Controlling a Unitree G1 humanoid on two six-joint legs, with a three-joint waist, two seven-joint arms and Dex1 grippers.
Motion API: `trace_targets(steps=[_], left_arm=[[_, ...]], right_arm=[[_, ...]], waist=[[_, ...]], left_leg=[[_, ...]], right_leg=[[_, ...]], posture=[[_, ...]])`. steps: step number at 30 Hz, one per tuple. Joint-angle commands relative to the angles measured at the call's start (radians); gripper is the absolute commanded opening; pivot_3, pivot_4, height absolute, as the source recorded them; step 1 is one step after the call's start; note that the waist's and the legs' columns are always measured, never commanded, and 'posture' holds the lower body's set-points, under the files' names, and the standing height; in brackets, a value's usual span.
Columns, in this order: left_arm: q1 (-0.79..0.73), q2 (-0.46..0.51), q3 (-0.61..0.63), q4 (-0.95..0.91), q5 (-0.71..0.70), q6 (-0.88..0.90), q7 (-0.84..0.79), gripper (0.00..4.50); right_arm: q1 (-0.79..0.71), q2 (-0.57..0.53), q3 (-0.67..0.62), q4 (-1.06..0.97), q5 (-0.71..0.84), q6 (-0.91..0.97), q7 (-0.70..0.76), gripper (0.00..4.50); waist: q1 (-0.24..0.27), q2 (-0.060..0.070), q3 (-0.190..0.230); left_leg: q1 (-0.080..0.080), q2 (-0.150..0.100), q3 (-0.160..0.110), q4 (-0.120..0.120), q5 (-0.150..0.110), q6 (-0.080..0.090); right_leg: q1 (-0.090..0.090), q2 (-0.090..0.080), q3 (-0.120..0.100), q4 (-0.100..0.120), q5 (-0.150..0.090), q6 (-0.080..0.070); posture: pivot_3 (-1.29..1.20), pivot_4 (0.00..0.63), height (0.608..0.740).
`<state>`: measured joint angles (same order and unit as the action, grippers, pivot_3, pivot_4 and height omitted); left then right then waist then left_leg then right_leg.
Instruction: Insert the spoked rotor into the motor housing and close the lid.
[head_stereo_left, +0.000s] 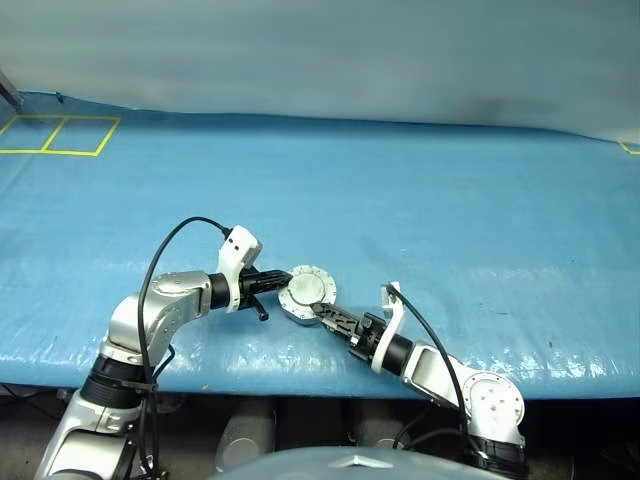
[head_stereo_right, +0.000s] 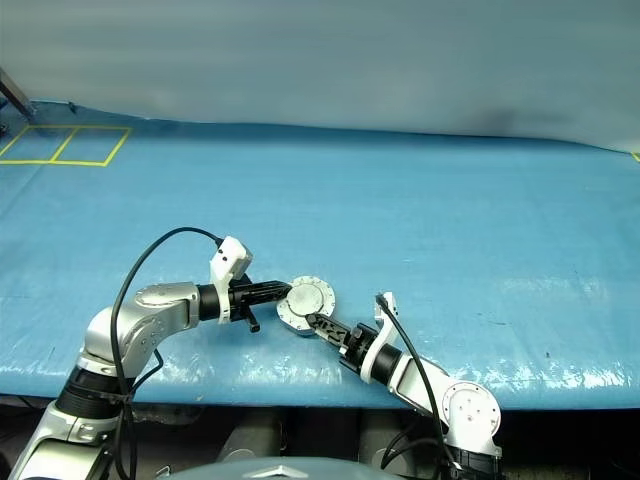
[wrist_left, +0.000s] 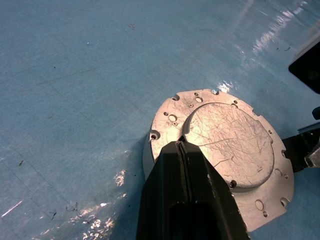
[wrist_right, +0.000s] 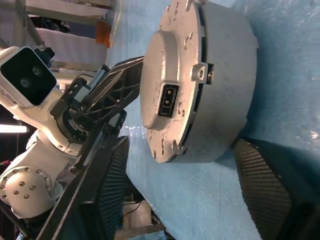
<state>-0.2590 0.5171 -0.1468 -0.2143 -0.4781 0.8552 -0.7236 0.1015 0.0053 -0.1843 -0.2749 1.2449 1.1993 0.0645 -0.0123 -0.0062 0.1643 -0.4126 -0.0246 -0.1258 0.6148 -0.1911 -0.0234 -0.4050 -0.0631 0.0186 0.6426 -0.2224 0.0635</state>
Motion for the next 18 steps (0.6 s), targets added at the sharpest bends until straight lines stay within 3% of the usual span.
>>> trace_targets(steps=[1, 3, 5, 18], left_arm=[[0.029, 0.003, -0.039, 0.006, 0.010, 0.016, -0.012, 0.00], [0.030, 0.004, -0.038, 0.005, 0.010, 0.016, -0.012, 0.00], [0.031, 0.004, -0.037, 0.005, 0.010, 0.016, -0.013, 0.00], [0.028, 0.004, -0.037, 0.009, 0.013, 0.015, -0.016, 0.00]], right_arm=[[-0.004, 0.005, 0.007, -0.005, 0.044, -0.020, 0.004, 2.27], [-0.005, 0.006, 0.010, -0.003, 0.046, -0.025, 0.002, 1.55], [-0.006, 0.003, 0.014, -0.001, 0.050, -0.032, -0.001, 1.17], [0.016, 0.007, 0.063, -0.025, -0.014, -0.131, 0.041, 1.16]], waist=[[0.000, 0.000, 0.000], [-0.001, 0.000, 0.000], [-0.001, 0.002, -0.001], [-0.007, 0.004, -0.002]], left_leg=[[0.000, 0.000, 0.000, 0.000, 0.000, 0.000], [-0.001, 0.000, 0.000, 0.000, 0.000, 0.000], [-0.001, 0.000, 0.001, -0.001, 0.000, 0.000], [-0.001, 0.000, 0.001, 0.000, 0.000, 0.000]], right_leg=[[0.000, 0.000, 0.000, 0.000, 0.000, 0.000], [-0.001, 0.000, 0.000, 0.000, 0.000, 0.000], [-0.001, 0.000, 0.000, 0.000, 0.000, 0.000], [-0.002, 0.000, 0.000, 0.000, 0.000, 0.000]], posture=[[0.00, 0.150, 0.740], [0.00, 0.150, 0.740], [0.00, 0.150, 0.740], [0.00, 0.150, 0.740]])
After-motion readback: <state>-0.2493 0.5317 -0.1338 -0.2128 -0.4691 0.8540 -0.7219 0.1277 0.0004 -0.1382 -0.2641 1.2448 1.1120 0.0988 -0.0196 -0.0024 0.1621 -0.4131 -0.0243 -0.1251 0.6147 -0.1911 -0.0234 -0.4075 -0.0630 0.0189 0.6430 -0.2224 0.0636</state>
